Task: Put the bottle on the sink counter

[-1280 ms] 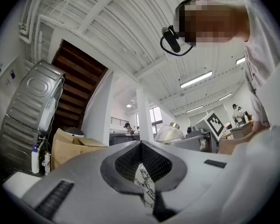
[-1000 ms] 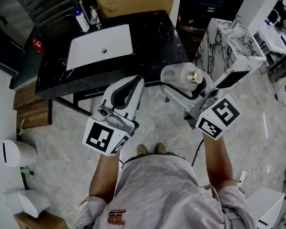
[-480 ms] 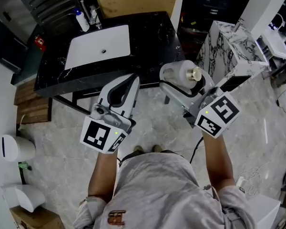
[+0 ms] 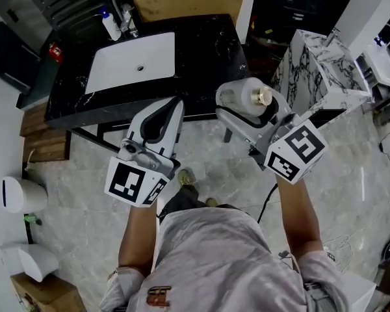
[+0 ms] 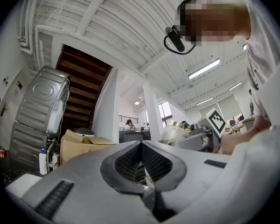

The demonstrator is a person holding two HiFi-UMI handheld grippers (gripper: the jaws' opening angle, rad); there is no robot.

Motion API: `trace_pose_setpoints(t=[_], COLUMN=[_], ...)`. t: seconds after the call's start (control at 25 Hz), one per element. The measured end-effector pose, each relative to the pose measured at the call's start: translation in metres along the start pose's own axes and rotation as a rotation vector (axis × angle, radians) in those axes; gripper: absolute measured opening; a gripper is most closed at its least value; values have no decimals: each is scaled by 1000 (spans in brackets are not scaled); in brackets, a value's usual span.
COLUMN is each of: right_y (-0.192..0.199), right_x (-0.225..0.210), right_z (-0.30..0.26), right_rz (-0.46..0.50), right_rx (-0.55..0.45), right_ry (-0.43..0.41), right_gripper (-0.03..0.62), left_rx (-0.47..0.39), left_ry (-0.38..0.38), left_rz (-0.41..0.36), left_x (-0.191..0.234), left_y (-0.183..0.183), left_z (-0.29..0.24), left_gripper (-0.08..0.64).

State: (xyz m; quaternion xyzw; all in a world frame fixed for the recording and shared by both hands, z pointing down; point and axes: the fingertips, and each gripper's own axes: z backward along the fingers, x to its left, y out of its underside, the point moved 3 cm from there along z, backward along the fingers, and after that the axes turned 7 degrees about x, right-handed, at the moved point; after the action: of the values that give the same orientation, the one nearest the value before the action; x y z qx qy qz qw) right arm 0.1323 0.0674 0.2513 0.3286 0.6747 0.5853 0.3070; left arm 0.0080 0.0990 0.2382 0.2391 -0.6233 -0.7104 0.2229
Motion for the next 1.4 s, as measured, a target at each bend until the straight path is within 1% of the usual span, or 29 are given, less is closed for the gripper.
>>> trace_pose_setpoints(t=[0.2,0.36,0.72,0.96,1.16,1.28,1.4], right_y=[2,5,8,15,34,47,61], right_x=[-19,-43,-101,-135,-164,-179,-193], right_z=[-23,-50,-143,-203,-240,-258,-271], right_rz=[7,10,22,22,14,14,12], right_rx=[11,29,85,130,200,250,297], right_ry=[4,28,106,163,220,241,255], right_gripper=[328,328,328,328,328,328,328], left_rx=[1,5,35,55,95,89,106], left_ry=[-7,3,34,92,145,150,148], left_rz=[-4,-12,-11,3,13,28,47], left_x=[25,54,153,214,248,262,272], left_y=[9,20,44,62,85,94,107], left_z=[-20,-44,-99,-132,-153,-166,-175], left_gripper=[0,0,0,0,0,0,0])
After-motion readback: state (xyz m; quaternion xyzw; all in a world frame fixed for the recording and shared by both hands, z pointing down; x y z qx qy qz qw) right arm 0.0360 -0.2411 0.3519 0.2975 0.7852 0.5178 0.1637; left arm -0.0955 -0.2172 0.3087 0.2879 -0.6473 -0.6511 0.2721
